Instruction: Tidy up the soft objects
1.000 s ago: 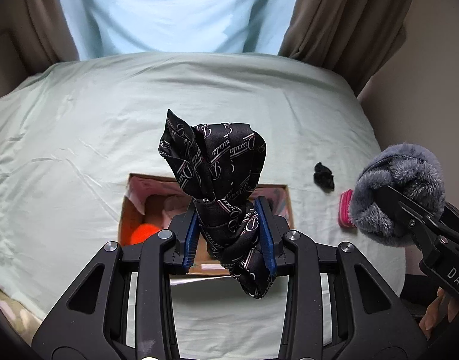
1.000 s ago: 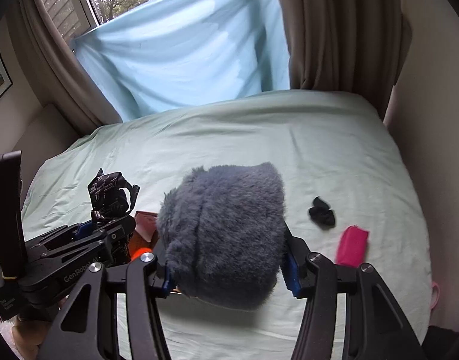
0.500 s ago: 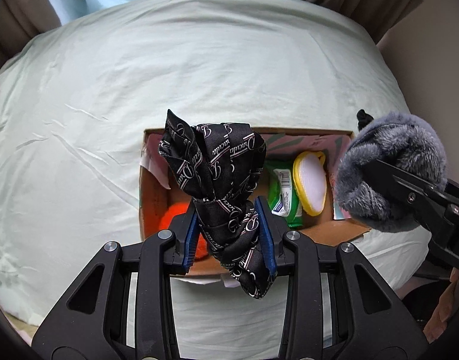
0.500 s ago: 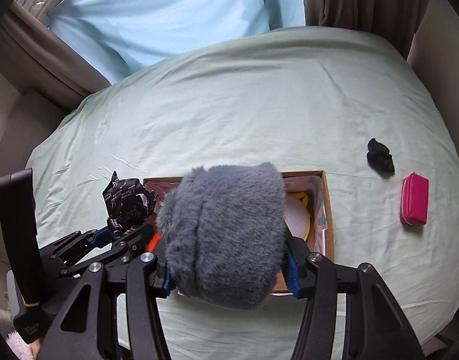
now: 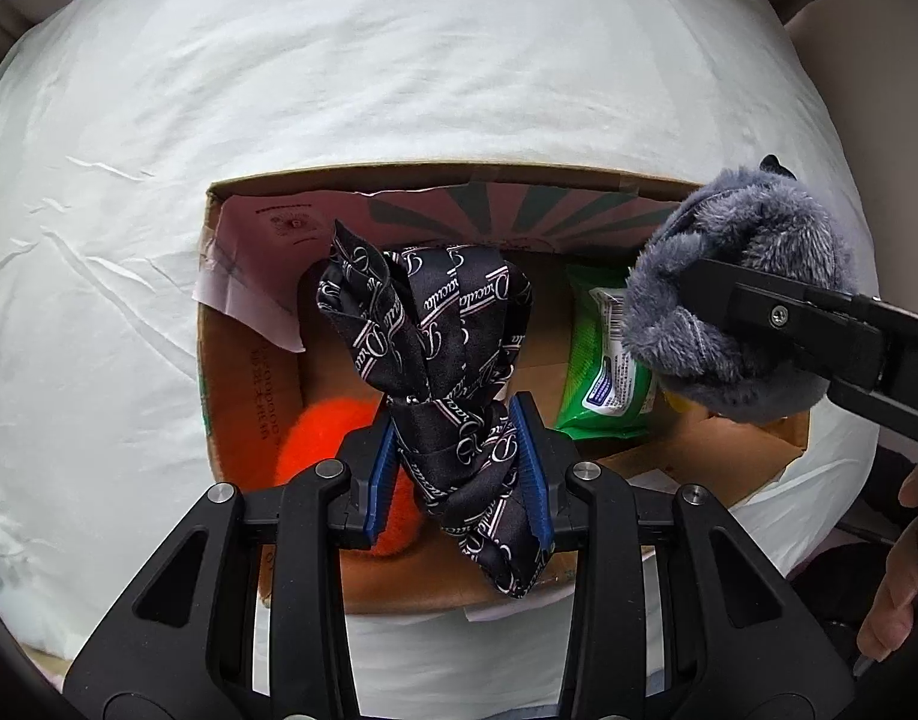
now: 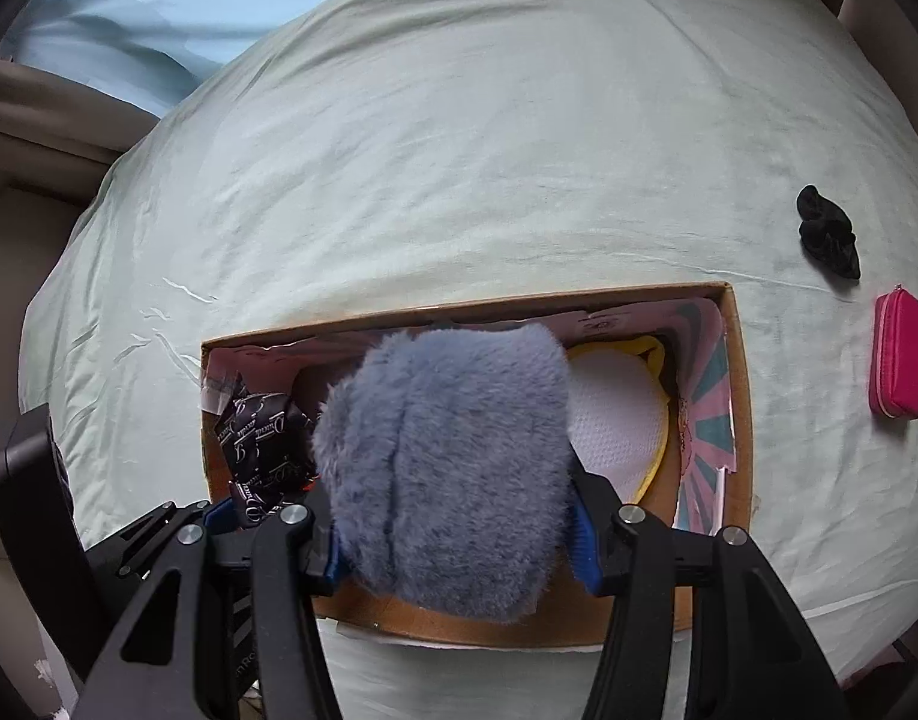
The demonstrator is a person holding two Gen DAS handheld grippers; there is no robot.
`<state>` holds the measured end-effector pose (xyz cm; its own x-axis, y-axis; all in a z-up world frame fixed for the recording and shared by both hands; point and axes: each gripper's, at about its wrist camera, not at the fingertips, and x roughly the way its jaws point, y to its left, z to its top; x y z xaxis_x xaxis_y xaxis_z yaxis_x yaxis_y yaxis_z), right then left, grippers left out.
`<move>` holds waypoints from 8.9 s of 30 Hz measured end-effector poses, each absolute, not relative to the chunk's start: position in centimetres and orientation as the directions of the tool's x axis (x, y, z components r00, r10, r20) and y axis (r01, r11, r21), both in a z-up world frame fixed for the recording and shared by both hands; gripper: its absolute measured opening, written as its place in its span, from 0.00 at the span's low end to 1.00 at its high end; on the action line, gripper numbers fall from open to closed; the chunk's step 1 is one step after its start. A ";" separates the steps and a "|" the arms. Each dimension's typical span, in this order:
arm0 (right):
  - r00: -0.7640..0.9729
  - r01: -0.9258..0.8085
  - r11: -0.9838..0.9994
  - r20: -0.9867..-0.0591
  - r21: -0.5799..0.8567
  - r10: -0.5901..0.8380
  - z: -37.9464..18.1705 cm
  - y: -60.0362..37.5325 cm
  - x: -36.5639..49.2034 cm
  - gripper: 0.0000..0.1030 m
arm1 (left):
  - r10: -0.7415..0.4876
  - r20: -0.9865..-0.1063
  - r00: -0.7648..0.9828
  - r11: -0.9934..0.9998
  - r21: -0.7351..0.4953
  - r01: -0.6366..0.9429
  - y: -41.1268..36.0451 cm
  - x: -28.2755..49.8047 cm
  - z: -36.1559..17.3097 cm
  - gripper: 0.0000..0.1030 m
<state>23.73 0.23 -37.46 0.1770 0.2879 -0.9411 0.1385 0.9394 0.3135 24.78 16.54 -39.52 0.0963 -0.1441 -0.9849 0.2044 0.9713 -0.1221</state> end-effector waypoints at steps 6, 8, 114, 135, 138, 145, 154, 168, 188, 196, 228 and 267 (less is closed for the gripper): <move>0.125 0.175 0.919 -0.934 0.354 0.335 -39.2 0.4 25.1 0.66 | -0.113 -0.987 0.118 0.973 -0.086 0.216 16.6 25.0 -39.5 0.99; 0.108 0.186 0.914 -0.932 0.360 0.345 -39.7 0.6 25.3 0.86 | -0.112 -0.985 0.128 0.967 -0.078 0.241 16.5 24.7 -39.2 0.99; 0.325 0.390 0.896 -0.942 0.211 0.080 -44.2 -33.4 19.5 0.99 | -0.078 -0.988 0.135 0.775 0.025 0.632 -25.8 33.5 -47.1 0.98; 0.209 0.432 0.881 -0.972 0.191 0.108 -48.9 -32.5 20.9 0.50 | -0.079 -0.991 0.108 0.719 0.018 0.695 -27.0 33.4 -49.3 0.23; 0.223 0.429 0.878 -0.967 0.210 0.122 -48.5 -32.7 20.6 0.45 | -0.082 -0.992 0.098 0.736 0.006 0.677 -26.9 33.6 -48.7 0.18; 0.269 0.430 0.868 -0.953 0.248 0.139 -46.1 -33.5 19.2 0.41 | -0.109 -0.987 0.118 0.762 -0.007 0.647 -26.6 32.1 -45.7 0.18; 0.365 0.406 0.866 -0.921 0.291 0.138 -40.7 -34.5 16.6 0.39 | -0.146 -0.971 0.190 0.811 -0.007 0.585 -25.7 28.7 -38.7 0.18; 0.526 0.253 0.921 -0.841 0.296 0.126 -28.0 -32.8 12.1 0.39 | -0.228 -0.903 0.364 0.871 -0.023 0.490 -20.6 20.5 -26.2 0.18; 0.565 -0.086 0.956 -0.776 0.282 0.280 -17.6 -13.2 12.2 0.39 | -0.168 -0.852 0.495 0.975 -0.069 0.213 7.7 17.0 -17.6 0.18; 0.496 -0.109 0.953 -0.815 0.284 0.300 -19.7 -3.4 14.6 0.39 | -0.135 -0.889 0.438 0.983 -0.066 0.170 17.2 19.2 -21.2 0.18; 0.056 0.094 0.957 -0.962 0.273 0.269 -39.3 0.0 23.7 0.39 | -0.106 -0.991 0.081 0.963 -0.081 0.258 15.6 24.6 -39.9 0.18; 0.572 0.014 0.978 -0.804 0.210 0.165 -15.0 -3.9 12.3 1.00 | -0.149 -0.760 0.633 0.980 -0.027 0.198 16.9 13.6 -12.3 1.00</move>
<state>12.26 -3.89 -15.04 0.5720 0.1650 -0.8035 0.0136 0.9775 0.2104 13.61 16.87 -12.27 0.6327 -0.1493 -0.7599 0.1982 0.9798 -0.0274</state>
